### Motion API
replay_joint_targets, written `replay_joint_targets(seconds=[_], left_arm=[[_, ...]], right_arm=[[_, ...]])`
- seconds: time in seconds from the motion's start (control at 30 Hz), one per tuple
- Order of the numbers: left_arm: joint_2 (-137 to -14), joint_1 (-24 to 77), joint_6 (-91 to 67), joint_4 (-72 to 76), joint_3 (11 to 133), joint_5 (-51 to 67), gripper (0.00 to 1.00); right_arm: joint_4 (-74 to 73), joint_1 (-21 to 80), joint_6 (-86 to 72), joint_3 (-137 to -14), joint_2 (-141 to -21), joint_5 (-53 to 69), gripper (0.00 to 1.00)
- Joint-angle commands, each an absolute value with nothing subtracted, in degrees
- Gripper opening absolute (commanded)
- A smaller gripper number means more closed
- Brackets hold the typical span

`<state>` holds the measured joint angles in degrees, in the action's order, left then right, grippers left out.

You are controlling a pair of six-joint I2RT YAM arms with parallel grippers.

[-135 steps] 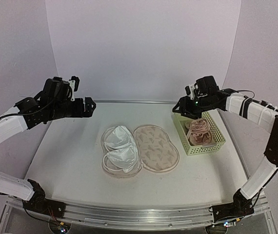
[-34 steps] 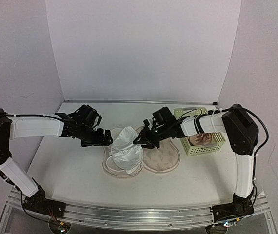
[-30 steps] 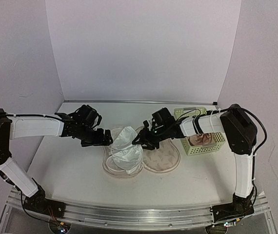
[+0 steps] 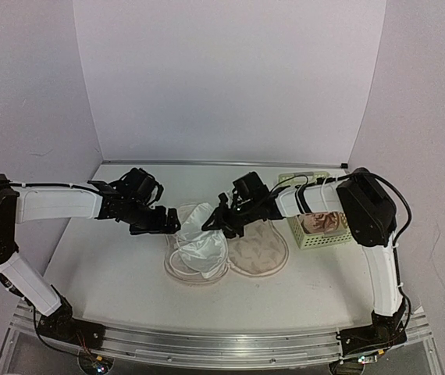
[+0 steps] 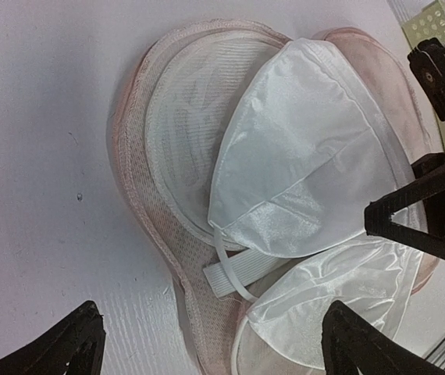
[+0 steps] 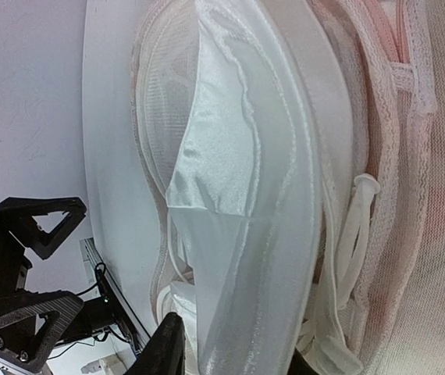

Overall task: Unzip the laundry bag and remove the bra
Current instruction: Pick up the bra from the laundry bag.

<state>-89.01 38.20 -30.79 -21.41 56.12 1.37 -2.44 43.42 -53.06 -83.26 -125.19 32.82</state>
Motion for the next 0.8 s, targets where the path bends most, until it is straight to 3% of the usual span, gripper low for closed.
replay_joint_targets(seconds=[0.0,0.27,0.5,0.77], left_arm=[[-88.85,37.9,-29.53,-20.35,57.24,0.53,0.97],[-89.26,37.9,-29.36,-20.35,57.27,0.53,0.97],[-89.06,37.88,-29.36,-20.43,57.22,0.55,0.97],[-88.62,37.88,-29.2,-20.56,57.64,0.53,0.97]], right_arm=[[-1.8,43.69,-52.73,-85.52,-126.21,33.66,0.35],[-2.24,43.77,-52.56,-86.1,-127.07,34.05,0.29],[-2.29,43.77,-52.41,-86.25,-126.36,34.07,0.0],[-2.4,43.7,-52.02,-86.01,-122.77,33.4,0.0]])
